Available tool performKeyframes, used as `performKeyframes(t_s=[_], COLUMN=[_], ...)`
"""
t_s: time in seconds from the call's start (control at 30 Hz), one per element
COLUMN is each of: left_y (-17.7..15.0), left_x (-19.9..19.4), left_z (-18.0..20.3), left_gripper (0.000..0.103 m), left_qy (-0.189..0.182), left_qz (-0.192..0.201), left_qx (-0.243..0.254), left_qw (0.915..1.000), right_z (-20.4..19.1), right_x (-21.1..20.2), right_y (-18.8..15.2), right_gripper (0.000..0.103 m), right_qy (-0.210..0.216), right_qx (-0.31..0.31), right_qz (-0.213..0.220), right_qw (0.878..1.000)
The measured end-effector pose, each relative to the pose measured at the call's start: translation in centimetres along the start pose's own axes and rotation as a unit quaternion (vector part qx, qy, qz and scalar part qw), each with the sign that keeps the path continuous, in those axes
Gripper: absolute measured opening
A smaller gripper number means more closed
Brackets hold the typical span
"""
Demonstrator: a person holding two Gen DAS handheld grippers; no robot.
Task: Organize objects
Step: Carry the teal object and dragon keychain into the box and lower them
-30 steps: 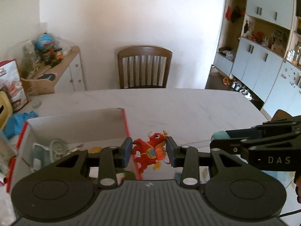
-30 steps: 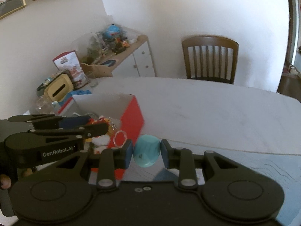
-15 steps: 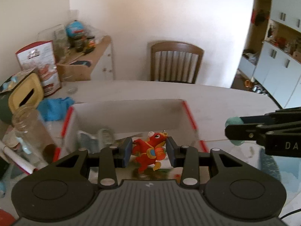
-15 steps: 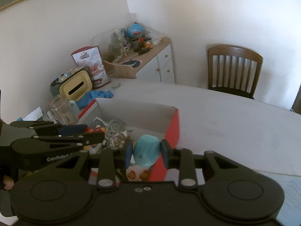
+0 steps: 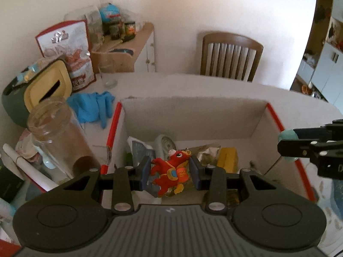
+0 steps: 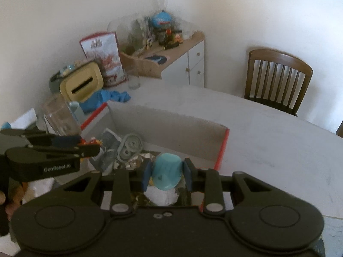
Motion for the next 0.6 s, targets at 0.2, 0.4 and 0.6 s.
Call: performKeyframes(t_s=[0.2,0.4,0.6], left_y=[-0.7,-1.4,-2.1], left_x=[2.9,4.6,5.3], left_z=[-0.1,-0.1,-0.1], left_gripper=[0.038,0.038,0.038], left_qy=[0.0,-0.008,-0.018], left_qz=[-0.033,-0.062,-0.077], left_qx=[0.012,0.015,0.012], left_qw=[0.9994,0.9979,0.9968], right_z=[-1.4,-2.2,-2.6], right_x=[2.7,4.4,5.1], right_y=[-1.1,-2.1,-2.7], right_gripper=[0.03,0.03,0.03], right_qy=[-0.009,-0.01,-0.012], right_qx=[-0.023,-0.037,-0.043], right_qz=[-0.028,-0.051,-0.065], right_qw=[0.999,0.998,0.997])
Point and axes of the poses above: each gripper's, at about its wrist camera, not at the fingertips, and x roughly the way its jaws point, z to its right, y to its top, the point moved 2 cm from there along x, roughly the way its jaws point, and after that the axes turned 7 degrees about -y, right-handed, at the moved point
